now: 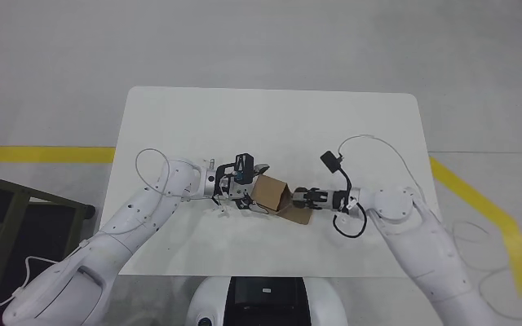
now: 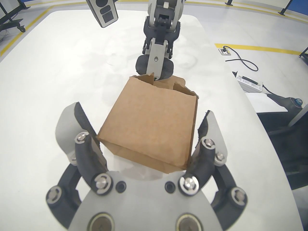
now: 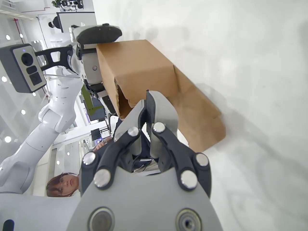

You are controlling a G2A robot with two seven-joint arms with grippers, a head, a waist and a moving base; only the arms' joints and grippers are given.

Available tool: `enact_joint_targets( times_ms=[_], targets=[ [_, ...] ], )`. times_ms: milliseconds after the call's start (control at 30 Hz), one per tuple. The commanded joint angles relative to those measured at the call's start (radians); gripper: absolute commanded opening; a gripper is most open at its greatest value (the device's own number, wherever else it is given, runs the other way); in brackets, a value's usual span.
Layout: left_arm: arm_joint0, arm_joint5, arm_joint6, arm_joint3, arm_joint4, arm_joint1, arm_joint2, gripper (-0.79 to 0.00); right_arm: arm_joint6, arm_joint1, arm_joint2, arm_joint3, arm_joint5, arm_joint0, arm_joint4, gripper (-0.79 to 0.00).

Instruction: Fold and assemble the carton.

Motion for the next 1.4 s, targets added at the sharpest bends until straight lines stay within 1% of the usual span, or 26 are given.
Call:
enact_joint_targets(
  times_ms=[0,133,300,500,933,1100,1367],
  targets=[
    [0.0,0.0,0.0,0.0,0.0,0.0,0.0,0.0,-0.003,-0.002,-0.01,-0.003,-0.001,-0.001,0.004,-0.785],
    [0.0,0.0,0.0,0.0,0.0,0.0,0.0,0.0,-0.009,-0.007,-0.03,-0.003,0.01,-0.002,0.013,-0.785],
    [0.0,0.0,0.0,0.0,0.0,0.0,0.0,0.0,-0.053,-0.015,-0.045,0.008,0.041,-0.003,0.051,-0.785],
    [0.0,0.0,0.0,0.0,0.0,0.0,0.0,0.0,-0.098,-0.026,-0.062,0.02,0.051,0.001,0.083,-0.785],
    [0.0,0.0,0.0,0.0,0.0,0.0,0.0,0.0,-0.126,-0.049,-0.11,0.079,0.027,0.034,0.134,-0.785],
    [0.0,0.0,0.0,0.0,0.0,0.0,0.0,0.0,-0.105,-0.059,-0.122,0.117,0.003,0.052,0.181,-0.785],
    [0.0,0.0,0.0,0.0,0.0,0.0,0.0,0.0,-0.096,-0.073,-0.148,0.159,-0.012,0.08,0.195,-0.785]
  ],
)
